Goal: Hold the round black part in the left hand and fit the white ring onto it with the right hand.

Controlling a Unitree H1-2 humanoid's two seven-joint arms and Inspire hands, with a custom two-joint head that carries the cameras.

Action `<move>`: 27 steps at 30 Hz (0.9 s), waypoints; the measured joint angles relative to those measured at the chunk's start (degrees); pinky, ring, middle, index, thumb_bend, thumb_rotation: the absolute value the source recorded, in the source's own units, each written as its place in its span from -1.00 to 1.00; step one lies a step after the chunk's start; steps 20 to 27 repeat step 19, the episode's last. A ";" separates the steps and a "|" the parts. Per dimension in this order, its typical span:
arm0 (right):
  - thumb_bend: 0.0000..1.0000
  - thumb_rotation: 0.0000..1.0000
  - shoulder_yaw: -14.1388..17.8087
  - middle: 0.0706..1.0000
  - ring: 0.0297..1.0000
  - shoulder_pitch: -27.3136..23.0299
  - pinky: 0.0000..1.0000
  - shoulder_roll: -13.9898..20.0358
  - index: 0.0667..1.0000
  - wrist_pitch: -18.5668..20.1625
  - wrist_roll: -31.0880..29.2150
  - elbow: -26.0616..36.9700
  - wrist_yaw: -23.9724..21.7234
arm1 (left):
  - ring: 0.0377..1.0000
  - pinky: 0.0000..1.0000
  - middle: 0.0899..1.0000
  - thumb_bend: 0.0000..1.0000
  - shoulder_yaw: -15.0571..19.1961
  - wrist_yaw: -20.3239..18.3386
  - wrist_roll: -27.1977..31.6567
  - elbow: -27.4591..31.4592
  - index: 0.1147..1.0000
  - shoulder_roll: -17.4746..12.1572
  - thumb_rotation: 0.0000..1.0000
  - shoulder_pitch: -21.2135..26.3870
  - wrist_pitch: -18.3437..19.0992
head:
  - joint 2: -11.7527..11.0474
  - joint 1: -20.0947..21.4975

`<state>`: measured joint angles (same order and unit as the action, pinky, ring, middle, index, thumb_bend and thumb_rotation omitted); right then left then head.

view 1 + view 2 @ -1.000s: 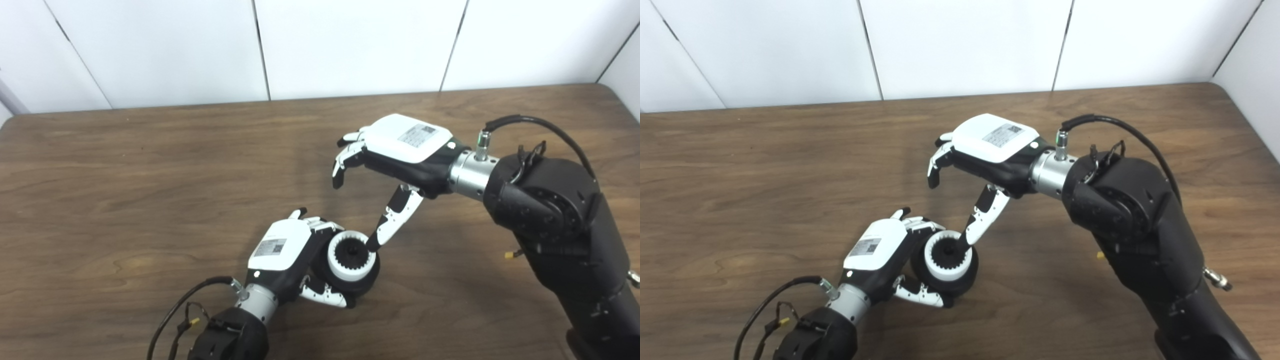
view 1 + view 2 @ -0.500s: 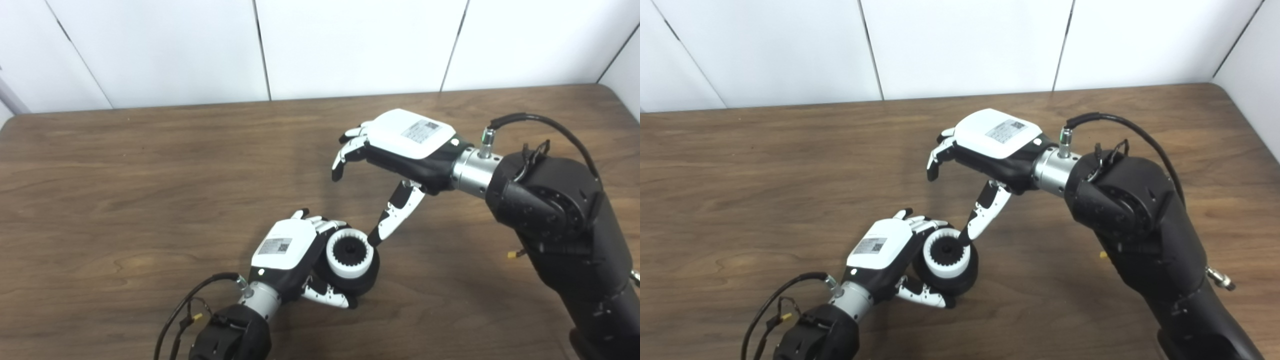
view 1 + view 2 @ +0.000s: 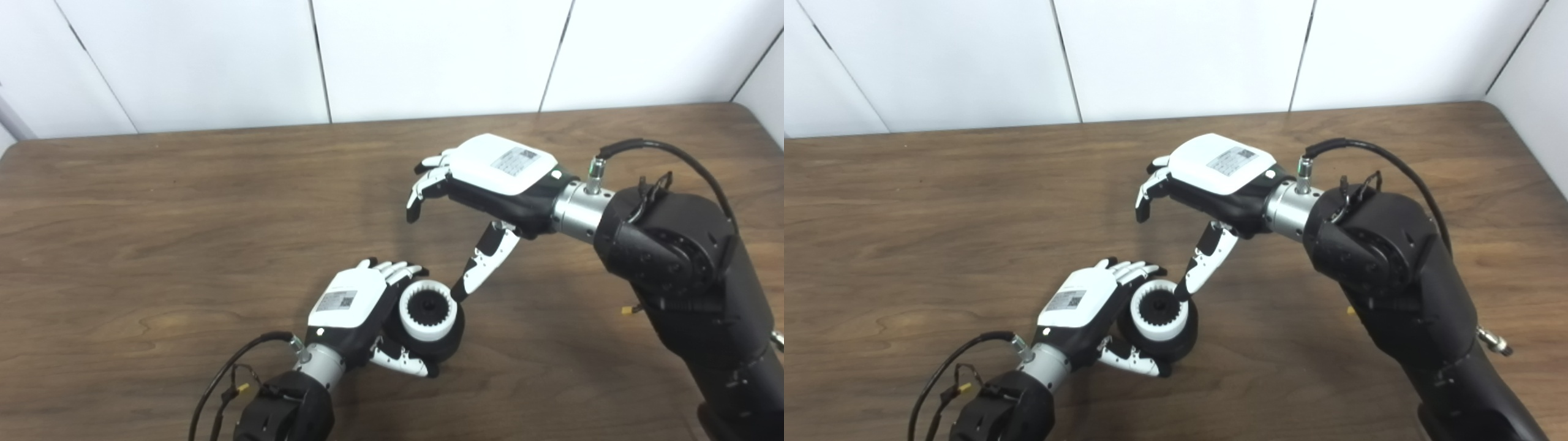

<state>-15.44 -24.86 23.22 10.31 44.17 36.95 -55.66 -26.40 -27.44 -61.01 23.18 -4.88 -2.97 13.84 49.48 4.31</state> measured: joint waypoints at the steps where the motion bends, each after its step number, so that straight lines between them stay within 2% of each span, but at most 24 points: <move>1: 1.00 -0.14 -0.01 0.55 0.81 -0.01 0.82 0.00 0.34 0.00 0.00 -0.04 0.00 | 0.89 1.00 0.84 1.00 0.10 -1.34 -0.19 0.84 0.72 -0.01 -0.44 0.11 0.43 | -0.09 -0.17; 7: 1.00 -0.15 0.02 0.56 0.83 -0.02 0.84 0.02 0.35 0.13 0.05 -0.42 0.00 | 0.89 1.00 0.81 1.00 2.70 -10.32 -1.20 6.63 0.70 -0.48 -0.38 1.54 4.11 | -0.44 -0.35; 13: 1.00 -0.14 0.89 0.58 0.84 0.17 0.88 0.59 0.39 0.68 -0.17 -0.42 -0.02 | 0.91 1.00 0.84 1.00 7.25 -18.35 -0.97 13.54 0.74 -2.14 -0.27 6.51 6.02 | -0.88 -0.97; 19: 1.00 -0.15 2.78 0.59 0.83 0.96 0.84 2.28 0.41 1.48 -1.09 -0.42 -0.02 | 0.93 1.00 0.85 1.00 12.34 -21.12 2.17 16.11 0.77 -2.51 -0.25 7.80 8.37 | -1.23 -1.49; 27: 1.00 -0.15 2.78 0.59 0.83 0.96 0.84 2.28 0.41 1.48 -1.09 -0.42 -0.02 | 0.93 1.00 0.85 1.00 12.34 -21.12 2.17 16.11 0.77 -2.51 -0.25 7.80 8.37 | -1.23 -1.49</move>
